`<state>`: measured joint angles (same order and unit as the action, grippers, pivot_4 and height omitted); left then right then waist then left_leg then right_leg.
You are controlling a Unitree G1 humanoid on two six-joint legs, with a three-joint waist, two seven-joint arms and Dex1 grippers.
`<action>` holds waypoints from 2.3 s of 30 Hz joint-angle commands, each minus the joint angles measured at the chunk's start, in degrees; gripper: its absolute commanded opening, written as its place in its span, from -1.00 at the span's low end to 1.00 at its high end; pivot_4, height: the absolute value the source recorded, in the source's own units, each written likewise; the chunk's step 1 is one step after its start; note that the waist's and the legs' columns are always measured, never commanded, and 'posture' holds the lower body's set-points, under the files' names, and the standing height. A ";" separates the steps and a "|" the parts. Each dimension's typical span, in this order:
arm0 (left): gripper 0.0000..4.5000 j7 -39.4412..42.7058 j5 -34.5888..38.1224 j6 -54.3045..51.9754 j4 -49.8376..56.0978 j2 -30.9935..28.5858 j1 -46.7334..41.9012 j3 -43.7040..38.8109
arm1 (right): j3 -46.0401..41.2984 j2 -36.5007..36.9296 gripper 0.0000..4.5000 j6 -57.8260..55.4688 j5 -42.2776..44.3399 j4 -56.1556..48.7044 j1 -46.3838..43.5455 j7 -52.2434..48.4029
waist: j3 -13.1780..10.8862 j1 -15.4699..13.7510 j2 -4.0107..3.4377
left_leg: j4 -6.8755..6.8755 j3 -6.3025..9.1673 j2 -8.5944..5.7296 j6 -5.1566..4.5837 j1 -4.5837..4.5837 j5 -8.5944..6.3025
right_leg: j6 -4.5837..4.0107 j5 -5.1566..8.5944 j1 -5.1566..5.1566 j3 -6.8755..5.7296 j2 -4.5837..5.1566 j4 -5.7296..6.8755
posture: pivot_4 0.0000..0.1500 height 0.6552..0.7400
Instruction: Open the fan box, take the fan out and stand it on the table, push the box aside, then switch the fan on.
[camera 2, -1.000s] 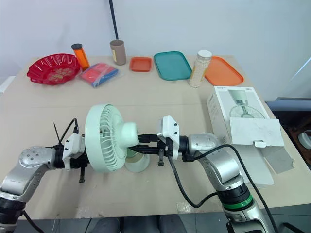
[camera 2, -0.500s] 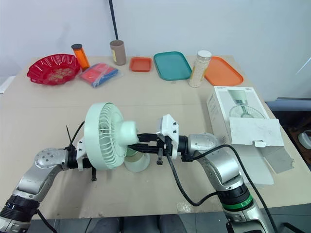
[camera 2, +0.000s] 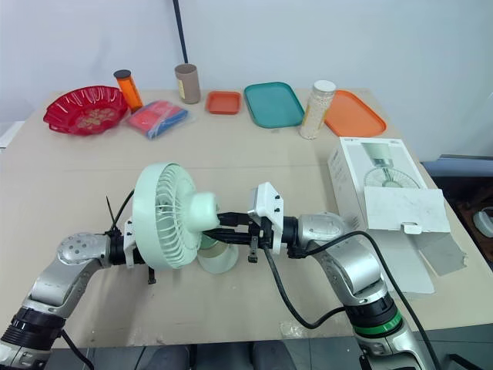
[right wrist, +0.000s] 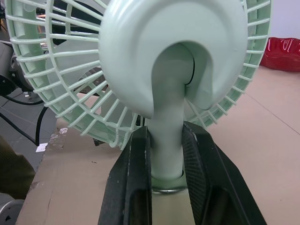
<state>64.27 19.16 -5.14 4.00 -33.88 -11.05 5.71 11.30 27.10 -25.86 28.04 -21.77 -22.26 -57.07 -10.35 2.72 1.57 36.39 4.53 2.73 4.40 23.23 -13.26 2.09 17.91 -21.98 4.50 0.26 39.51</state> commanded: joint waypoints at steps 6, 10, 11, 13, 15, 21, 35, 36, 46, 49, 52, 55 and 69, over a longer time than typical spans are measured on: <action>-0.98 0.54 3.58 -2.82 8.35 -1.58 2.75 -1.38 | -0.52 -0.09 -0.83 0.69 1.12 -2.43 0.01 0.14 | 0.01 0.02 -0.01 | 0.00 0.01 0.00 0.00 0.00 0.00 | 0.00 0.00 0.01 0.00 0.00 0.00 | 1.00 1.00; -0.98 0.05 3.67 -3.53 10.04 -1.64 4.00 -1.23 | -0.58 -0.16 -0.83 0.66 1.16 -2.29 -0.08 0.20 | 0.01 0.00 -0.02 | 0.00 0.02 0.00 0.00 -0.01 0.00 | 0.01 0.00 0.02 -0.02 0.00 -0.01 | 1.00 1.00; -0.98 -0.17 3.55 -3.63 10.04 -1.36 3.84 -1.03 | -0.60 -0.11 -0.83 0.62 1.19 -2.33 -0.09 0.17 | 0.01 -0.01 -0.02 | 0.00 0.02 0.00 0.00 0.00 0.00 | 0.01 0.00 0.03 -0.02 0.01 -0.01 | 1.00 1.00; -0.98 -0.60 3.38 -3.78 10.03 -0.99 3.54 -0.66 | -0.66 -0.03 -0.83 0.46 1.26 -2.40 -0.06 0.18 | 0.01 -0.01 -0.02 | 0.00 0.02 0.00 0.00 -0.01 0.00 | 0.01 0.00 0.03 -0.02 0.01 -0.02 | 1.00 1.00; -0.98 -0.75 3.28 -3.85 10.14 -0.73 3.36 -0.47 | -0.68 0.12 -0.83 0.46 1.27 -2.53 0.05 0.08 | 0.02 -0.01 -0.03 | 0.01 0.03 0.00 0.00 -0.02 0.00 | 0.01 0.01 0.05 -0.02 0.01 -0.01 | 1.00 1.00; -0.98 -1.18 2.78 -3.89 8.62 -1.35 2.86 -1.88 | -0.84 0.31 -0.83 0.24 1.39 -2.51 0.02 0.15 | 0.02 -0.02 -0.03 | 0.03 0.05 -0.02 0.00 -0.03 0.00 | 0.01 0.01 0.08 -0.03 0.01 -0.01 | 1.00 1.00; -0.98 -1.40 2.86 -4.38 7.87 -1.48 2.55 -2.23 | -0.76 0.38 -0.83 -0.08 1.62 -2.59 -0.08 0.25 | 0.02 0.03 -0.04 | 0.02 0.05 -0.01 -0.01 -0.04 -0.01 | 0.01 0.01 0.08 -0.04 0.00 -0.02 | 1.00 1.00; -0.98 -1.33 2.86 -4.39 7.90 -1.51 2.64 -2.21 | -0.77 0.36 -0.83 -0.17 1.65 -2.59 -0.07 0.32 | 0.02 0.03 -0.04 | 0.02 0.05 -0.01 -0.01 -0.04 -0.01 | 0.01 0.01 0.08 -0.04 0.00 -0.02 | 1.00 1.00; -0.98 -1.69 2.47 -4.52 7.48 -0.73 2.22 -1.34 | -0.82 0.12 -0.83 -0.79 2.15 -2.85 -0.23 1.03 | 0.02 0.03 -0.04 | 0.03 0.05 -0.01 -0.01 -0.05 0.00 | 0.01 0.01 0.08 -0.04 0.00 -0.01 | 1.00 1.00; -0.98 -1.84 2.57 -4.60 7.90 -0.28 2.22 -0.88 | -0.85 0.31 -0.83 -1.11 2.47 -3.18 -0.16 1.28 | 0.02 0.03 -0.04 | 0.02 0.05 -0.01 -0.01 -0.05 -0.01 | 0.01 0.01 0.08 -0.04 0.00 -0.01 | 1.00 1.00; -0.98 -1.88 2.64 -4.68 8.12 -0.23 2.35 -0.87 | -0.88 0.48 -0.83 -1.26 2.60 -3.47 0.05 1.31 | 0.02 0.00 -0.04 | 0.02 0.05 -0.01 -0.01 -0.05 -0.01 | 0.01 0.01 0.08 -0.04 0.00 -0.01 | 1.00 1.00; -0.98 -1.93 2.61 -4.63 8.03 -0.36 2.42 -1.09 | -0.92 0.56 -0.83 -1.44 2.69 -3.71 0.33 1.38 | 0.02 -0.01 -0.04 | 0.02 0.05 -0.01 -0.01 -0.05 -0.01 | 0.01 0.01 0.08 -0.04 0.01 -0.01 | 1.00 1.00; -0.98 -1.39 2.35 -3.16 6.69 -1.66 3.62 -2.35 | -1.15 1.11 -0.83 -2.09 3.02 -3.99 0.45 1.25 | 0.02 0.03 -0.04 | 0.03 0.05 -0.01 -0.01 -0.05 -0.01 | 0.01 0.01 0.08 -0.04 0.00 -0.01 | 1.00 1.00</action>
<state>62.93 21.21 -9.21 8.55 -35.05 -7.82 4.12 10.98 27.92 -27.73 29.48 -22.89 -21.82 -55.79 -10.32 2.75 1.53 36.41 4.58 2.72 4.38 23.18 -13.27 2.11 17.92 -21.90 4.46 0.26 39.50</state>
